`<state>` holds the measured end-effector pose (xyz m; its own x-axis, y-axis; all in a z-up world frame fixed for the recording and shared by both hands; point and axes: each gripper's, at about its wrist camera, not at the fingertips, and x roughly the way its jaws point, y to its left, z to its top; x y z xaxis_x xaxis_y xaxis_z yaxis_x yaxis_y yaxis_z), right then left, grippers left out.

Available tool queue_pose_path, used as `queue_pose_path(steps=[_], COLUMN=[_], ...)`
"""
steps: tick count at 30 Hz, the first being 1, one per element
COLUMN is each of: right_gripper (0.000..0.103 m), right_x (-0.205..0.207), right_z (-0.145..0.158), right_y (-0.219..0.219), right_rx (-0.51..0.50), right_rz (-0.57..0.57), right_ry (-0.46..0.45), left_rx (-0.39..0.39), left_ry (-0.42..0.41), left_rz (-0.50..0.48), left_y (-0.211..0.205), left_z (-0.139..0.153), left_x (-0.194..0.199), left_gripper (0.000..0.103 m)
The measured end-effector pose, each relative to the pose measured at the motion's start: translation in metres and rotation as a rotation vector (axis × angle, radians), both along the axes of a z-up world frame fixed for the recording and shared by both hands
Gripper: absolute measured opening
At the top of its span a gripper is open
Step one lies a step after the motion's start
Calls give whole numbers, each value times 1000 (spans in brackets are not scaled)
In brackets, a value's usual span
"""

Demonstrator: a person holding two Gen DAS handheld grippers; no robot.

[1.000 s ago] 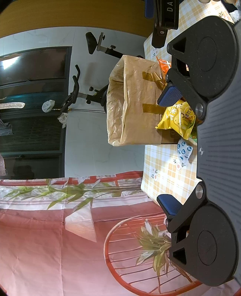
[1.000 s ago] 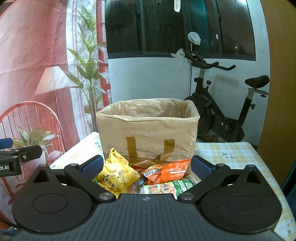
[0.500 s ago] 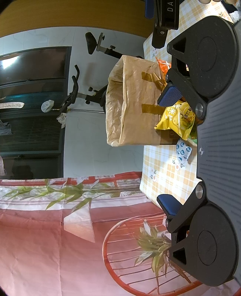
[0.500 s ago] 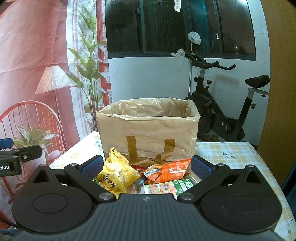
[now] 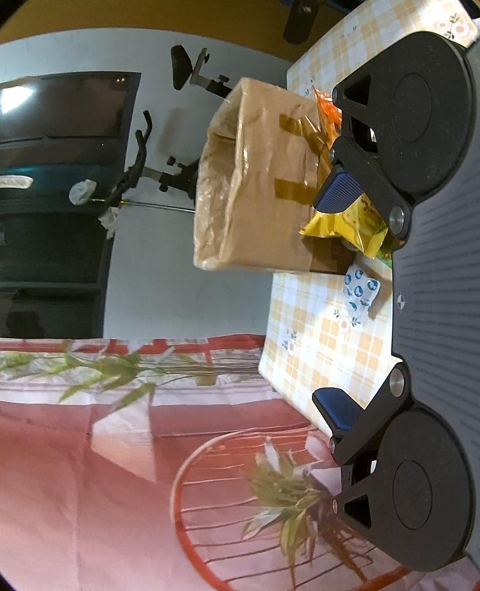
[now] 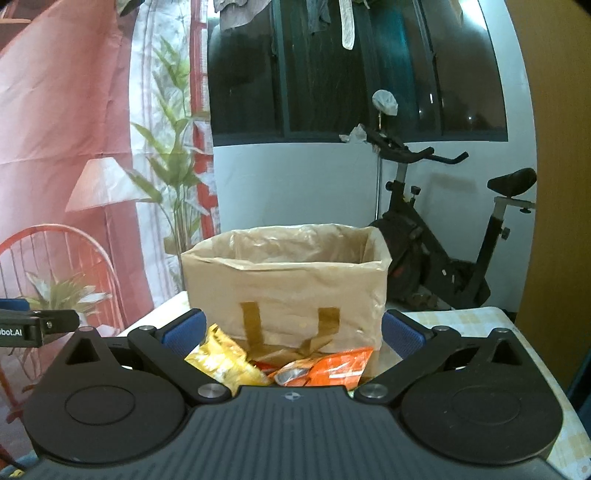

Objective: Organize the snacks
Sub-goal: 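Grasp the green chip bag with the left tool while the right tool grasps the pink-and-green shrimp chip bag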

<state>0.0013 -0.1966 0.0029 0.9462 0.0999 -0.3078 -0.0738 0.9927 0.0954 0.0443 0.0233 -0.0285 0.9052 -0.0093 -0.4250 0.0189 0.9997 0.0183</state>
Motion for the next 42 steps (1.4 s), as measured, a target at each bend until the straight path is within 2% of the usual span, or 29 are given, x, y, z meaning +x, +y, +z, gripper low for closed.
queue_pose_path(steps=[6,9,18,22,24,28,35,38,40,42], right_gripper=[103,103,103,103,103,103,103,103,103,103], right_x=[17,28,48,54,56,58,62,64,67,69], right_z=[-17,-30,-67,-81,-86,-93,-105,-110,-110,-110], right_y=[-2,-3,-3,-2,-3,-6,-4,-3,-3,-6], right_rx=[-28,-30,-10,-26,-22,-4,-18,-58,-106,-150], right_rz=[12,10,-3,1,-3,-13,-4,-9,-16,-33], right_ry=[44,85,184,228,246,267,310,315,304,288], left_rx=[-1,19,105,37,68,166,150,160,175,150], left_ry=[59,109,175,234,239,236,245,271,284,270], left_rz=[-77,-139,-328,-455,-494,-509,-532,-498,-483,-458], left_y=[3,8,17,21,16,5,-3,-8,-10,-7], left_z=[-34,-51,-96,-108,-116,-130,-137,-145,-152,-152], left_x=[23,37,49,55,55,59,71,77,78,74], left_gripper=[102,101,98,98,98,98,98,98,89,86])
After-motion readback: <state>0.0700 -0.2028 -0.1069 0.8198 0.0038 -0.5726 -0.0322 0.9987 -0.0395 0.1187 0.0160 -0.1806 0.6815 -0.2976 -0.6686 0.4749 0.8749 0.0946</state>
